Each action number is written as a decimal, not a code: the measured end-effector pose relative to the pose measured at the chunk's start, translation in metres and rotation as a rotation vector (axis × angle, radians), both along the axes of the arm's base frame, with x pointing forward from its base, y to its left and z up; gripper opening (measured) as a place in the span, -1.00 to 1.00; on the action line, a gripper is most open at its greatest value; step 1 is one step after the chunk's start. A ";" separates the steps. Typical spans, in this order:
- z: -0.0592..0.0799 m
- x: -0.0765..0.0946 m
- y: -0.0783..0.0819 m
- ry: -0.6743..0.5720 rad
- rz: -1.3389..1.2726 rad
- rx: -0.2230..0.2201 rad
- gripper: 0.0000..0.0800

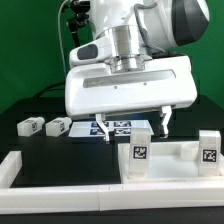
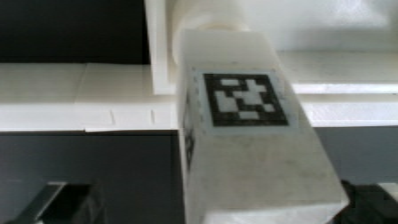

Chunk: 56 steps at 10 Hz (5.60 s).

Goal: Assemble square table

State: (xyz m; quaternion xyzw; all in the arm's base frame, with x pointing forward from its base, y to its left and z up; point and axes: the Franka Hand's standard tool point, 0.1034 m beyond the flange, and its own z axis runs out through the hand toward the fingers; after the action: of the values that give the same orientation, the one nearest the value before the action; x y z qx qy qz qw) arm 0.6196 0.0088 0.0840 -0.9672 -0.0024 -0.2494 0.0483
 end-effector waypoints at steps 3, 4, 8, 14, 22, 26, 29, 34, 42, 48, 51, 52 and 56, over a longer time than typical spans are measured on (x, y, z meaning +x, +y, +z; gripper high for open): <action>0.002 -0.012 0.013 0.205 -0.042 0.085 0.62; -0.002 -0.015 0.004 0.261 -0.033 0.091 0.62; -0.004 -0.019 0.006 0.378 -0.014 0.128 0.62; -0.001 0.003 0.002 0.451 -0.079 0.075 0.62; -0.013 0.004 0.000 0.435 -0.107 0.066 0.62; -0.012 0.004 0.003 0.437 -0.138 0.079 0.28; -0.013 0.004 -0.004 0.454 -0.334 0.134 -0.27; -0.013 0.004 -0.006 0.505 -0.886 0.334 -0.27; -0.013 0.008 0.002 0.509 -1.077 0.483 0.46; -0.009 0.010 -0.009 0.435 -0.316 0.161 0.62; -0.010 0.010 -0.005 0.419 -0.113 0.069 0.35; -0.010 0.009 -0.005 0.421 -0.125 0.072 0.35; -0.011 0.009 -0.008 0.441 -0.329 0.133 -0.27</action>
Offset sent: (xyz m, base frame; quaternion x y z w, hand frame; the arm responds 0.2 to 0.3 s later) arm -0.0101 -0.0287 -0.0125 -0.0080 -0.1594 -0.0271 0.9868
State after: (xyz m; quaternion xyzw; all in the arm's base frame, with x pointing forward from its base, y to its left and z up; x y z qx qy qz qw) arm 0.6286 0.0008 0.0730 -0.9802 0.1818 -0.0372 0.0699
